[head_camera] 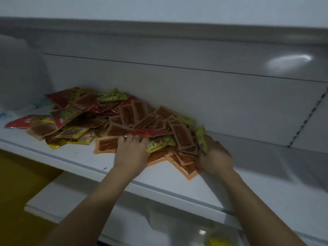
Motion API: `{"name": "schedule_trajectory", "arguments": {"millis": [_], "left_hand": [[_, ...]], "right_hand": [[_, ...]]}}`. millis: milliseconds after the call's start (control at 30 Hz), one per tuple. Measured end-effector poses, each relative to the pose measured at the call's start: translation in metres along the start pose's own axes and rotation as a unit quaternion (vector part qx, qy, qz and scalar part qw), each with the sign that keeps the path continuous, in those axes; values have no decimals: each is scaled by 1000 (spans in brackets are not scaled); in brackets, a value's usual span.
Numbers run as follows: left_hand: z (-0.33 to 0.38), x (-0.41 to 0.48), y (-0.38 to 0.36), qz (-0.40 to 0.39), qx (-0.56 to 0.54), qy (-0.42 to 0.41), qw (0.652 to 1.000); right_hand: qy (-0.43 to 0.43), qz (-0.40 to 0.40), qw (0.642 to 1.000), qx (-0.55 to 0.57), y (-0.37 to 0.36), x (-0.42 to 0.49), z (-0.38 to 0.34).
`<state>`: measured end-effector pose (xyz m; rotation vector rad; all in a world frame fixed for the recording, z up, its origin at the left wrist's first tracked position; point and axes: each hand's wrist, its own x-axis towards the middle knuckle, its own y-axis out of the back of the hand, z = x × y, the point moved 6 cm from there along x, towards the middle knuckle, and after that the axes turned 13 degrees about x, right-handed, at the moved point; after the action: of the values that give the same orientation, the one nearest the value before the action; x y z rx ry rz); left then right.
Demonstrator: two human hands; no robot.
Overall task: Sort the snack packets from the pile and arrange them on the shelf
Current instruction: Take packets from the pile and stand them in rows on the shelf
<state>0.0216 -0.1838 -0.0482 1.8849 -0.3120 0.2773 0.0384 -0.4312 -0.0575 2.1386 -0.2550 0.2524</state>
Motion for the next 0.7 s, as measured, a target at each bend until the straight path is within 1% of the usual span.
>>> {"name": "schedule_trajectory", "arguments": {"millis": [67,167,233,333,467,600,700], "left_hand": [[2,-6,6,5,-46,-18,999],[10,-26,14,-5,-187,-32,982],[19,-39,22,1,-249,-37,968],[38,-49,39,35,-310,-38,949],[68,-47,54,44,-360,-42,931],[101,-44,68,57,-366,-54,927],[130,-40,82,64,-393,-63,915]], "right_hand": [[-13,5,998,64,3,-9,4],[-39,13,987,155,12,-27,2],[-52,21,980,190,17,-40,-1],[-50,58,973,215,26,-54,2],[-49,104,970,215,47,-63,18],[-80,134,950,271,74,-71,34],[-78,156,940,292,92,-75,52]]}}
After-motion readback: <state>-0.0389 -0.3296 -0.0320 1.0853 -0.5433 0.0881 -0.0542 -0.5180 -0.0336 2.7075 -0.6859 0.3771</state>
